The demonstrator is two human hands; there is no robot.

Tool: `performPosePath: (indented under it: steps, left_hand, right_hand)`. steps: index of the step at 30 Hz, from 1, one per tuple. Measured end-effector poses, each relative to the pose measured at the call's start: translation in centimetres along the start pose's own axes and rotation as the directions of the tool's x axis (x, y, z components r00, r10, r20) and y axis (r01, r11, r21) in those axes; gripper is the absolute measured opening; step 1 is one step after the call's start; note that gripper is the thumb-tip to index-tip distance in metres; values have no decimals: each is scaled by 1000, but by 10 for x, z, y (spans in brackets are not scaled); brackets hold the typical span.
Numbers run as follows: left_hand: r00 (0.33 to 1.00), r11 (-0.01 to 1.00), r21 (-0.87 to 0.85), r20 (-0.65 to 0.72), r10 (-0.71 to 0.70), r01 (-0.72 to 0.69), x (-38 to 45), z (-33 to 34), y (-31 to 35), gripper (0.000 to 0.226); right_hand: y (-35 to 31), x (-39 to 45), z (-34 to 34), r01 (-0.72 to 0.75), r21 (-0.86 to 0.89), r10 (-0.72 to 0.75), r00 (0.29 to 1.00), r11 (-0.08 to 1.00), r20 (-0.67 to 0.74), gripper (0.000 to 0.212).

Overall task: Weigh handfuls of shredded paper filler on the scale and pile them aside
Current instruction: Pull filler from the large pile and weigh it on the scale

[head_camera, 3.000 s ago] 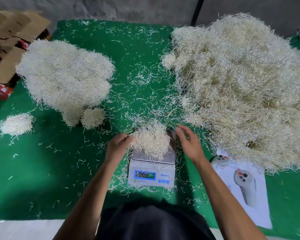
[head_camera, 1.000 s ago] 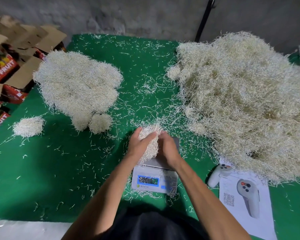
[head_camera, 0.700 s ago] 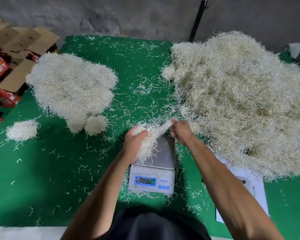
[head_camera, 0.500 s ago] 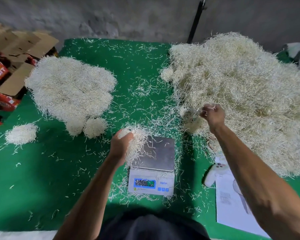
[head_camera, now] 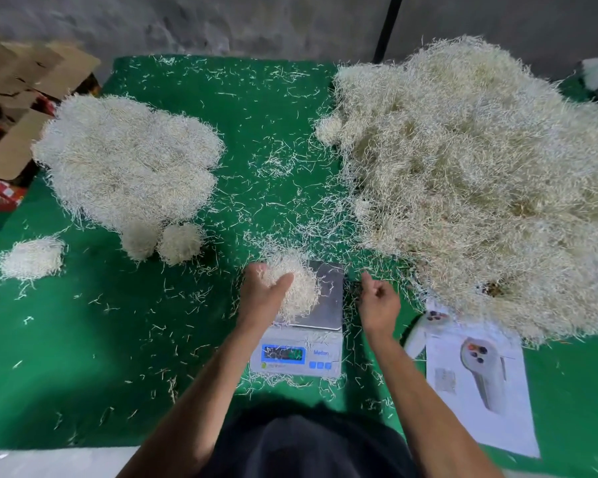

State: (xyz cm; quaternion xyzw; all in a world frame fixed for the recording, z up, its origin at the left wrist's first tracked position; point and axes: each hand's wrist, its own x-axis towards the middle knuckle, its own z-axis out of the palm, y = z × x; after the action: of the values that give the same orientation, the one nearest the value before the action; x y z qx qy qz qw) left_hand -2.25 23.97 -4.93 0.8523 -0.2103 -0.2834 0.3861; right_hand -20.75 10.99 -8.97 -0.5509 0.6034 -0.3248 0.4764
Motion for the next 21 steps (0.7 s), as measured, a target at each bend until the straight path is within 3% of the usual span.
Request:
performPosePath:
  steps: [2, 3, 5, 7, 10, 12, 14, 21]
  left_hand:
    - [975, 947, 282, -116, 192, -153, 0, -8, -4, 67]
    - [968, 935, 312, -126, 218, -170, 1, -13, -7, 66]
    - [963, 963, 155, -124, 239, -219, 1, -22, -21, 59]
    - [941, 967, 40, -221, 256, -253, -4, -28, -43, 37]
    - [957, 965, 228, -228, 181, -128, -12, -26, -88, 21]
    - [987, 909, 407, -80, 137, -93, -21, -15, -116, 44]
    - [990, 894, 432, -13, 141, -121, -34, -8, -129, 63]
    - [990, 921, 369, -1, 138, -128, -40, -8, -134, 64]
  right_hand:
    - [17, -5, -6, -70, -51, 71, 997, 996, 17, 46]
    - [26, -8, -11, -98, -97, 103, 994, 990, 44, 49]
    - [50, -16, -19, -84, -284, 117, 988, 955, 101, 54]
    - [64, -26, -23, 0, -470, 63, 991, 882, 118, 53]
    - [63, -29, -18, 28, -591, 41, 994, 806, 103, 48]
    - [62, -26, -16, 41, -594, 22, 995, 803, 98, 47]
    - [63, -27, -16, 65, -588, -6, 995, 806, 101, 46]
    - [69, -33, -15, 65, -562, -34, 997, 824, 65, 43]
